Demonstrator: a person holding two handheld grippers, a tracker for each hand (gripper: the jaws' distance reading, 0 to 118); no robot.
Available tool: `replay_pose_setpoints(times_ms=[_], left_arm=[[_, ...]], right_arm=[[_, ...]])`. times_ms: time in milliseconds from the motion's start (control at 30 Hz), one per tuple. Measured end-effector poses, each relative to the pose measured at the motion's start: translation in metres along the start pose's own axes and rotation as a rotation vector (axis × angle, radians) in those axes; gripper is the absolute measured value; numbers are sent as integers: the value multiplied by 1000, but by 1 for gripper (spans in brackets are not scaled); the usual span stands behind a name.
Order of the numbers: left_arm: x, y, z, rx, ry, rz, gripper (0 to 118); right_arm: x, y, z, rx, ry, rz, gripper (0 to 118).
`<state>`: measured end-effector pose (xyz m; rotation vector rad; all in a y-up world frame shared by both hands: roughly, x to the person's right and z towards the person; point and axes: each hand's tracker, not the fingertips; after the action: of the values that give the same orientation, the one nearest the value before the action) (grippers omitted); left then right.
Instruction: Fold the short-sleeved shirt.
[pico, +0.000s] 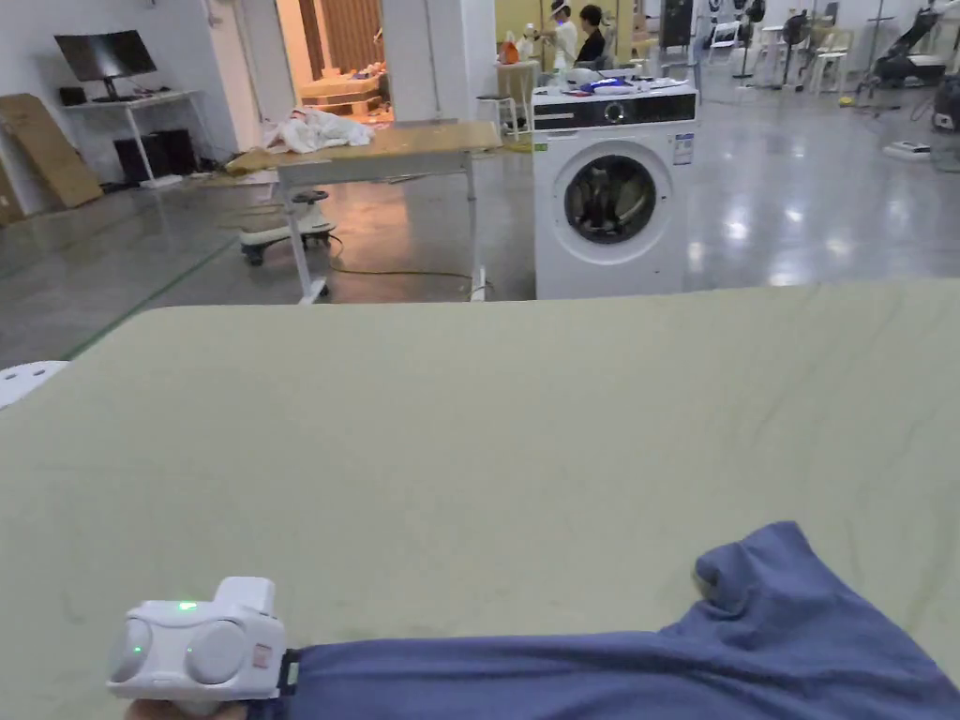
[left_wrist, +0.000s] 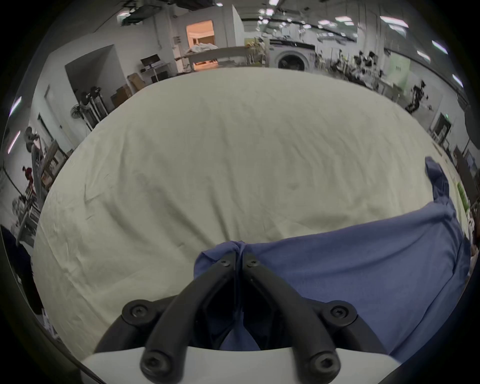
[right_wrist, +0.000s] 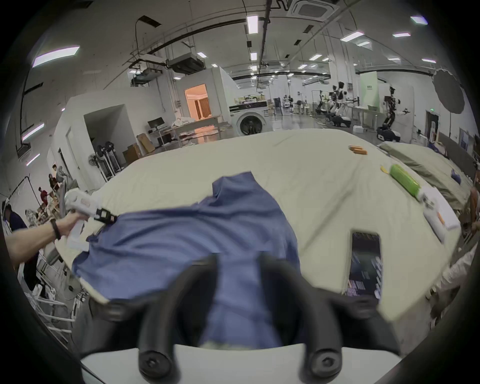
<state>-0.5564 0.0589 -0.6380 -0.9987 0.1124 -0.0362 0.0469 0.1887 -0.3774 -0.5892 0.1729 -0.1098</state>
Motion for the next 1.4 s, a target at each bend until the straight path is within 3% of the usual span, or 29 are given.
replay_pose_setpoints(times_ms=[33,100,167,233,300,433,500,533,567,633,767,900,1067,1267,1400], left_arm=[[0,2,-2,-15,-5,-7,0],[-1,5,-4,-37,-15,-6,0],[-3,5,-6,-44,-20,5,0],[-4,4,-6,-31,-16,7,0],[-6,0,-6,-16,-18,7,0],[-7,-2,-6,9,-24,-29,1],[-8,-2,-4,13,-32,-18,1],[-8,-2,-4,13,-37,-13,1],[-9,-3,-4,14,-39,-10,1],[-7,-5,-3,5,-49,-5,0],[-11,-3,22,75,-63,-18,0],[-27,-25,82,222,-190,7,0],[-46,-96,158,291,-250,3,0],[-50,-184,192,297,-262,59,0],[-54,-218,193,274,-248,84,0]], right_arm=[[6,19,-22,-18,19,-13,71],[16,49,-68,-24,104,-59,71],[24,76,-120,-126,103,-77,71],[42,87,-173,-220,13,-55,71],[47,95,-221,-293,-116,40,70],[46,96,-268,-390,-241,215,70],[53,90,-282,-493,-292,138,60],[60,87,-279,-476,-187,25,47],[62,88,-275,-437,-191,-19,37],[64,88,-269,-420,-211,11,0],[63,93,-234,-338,-153,28,0],[59,89,-166,-231,-67,100,0],[45,43,-57,-176,-6,70,0],[29,-29,15,-154,-44,103,0],[26,-56,34,-150,-67,37,0]])
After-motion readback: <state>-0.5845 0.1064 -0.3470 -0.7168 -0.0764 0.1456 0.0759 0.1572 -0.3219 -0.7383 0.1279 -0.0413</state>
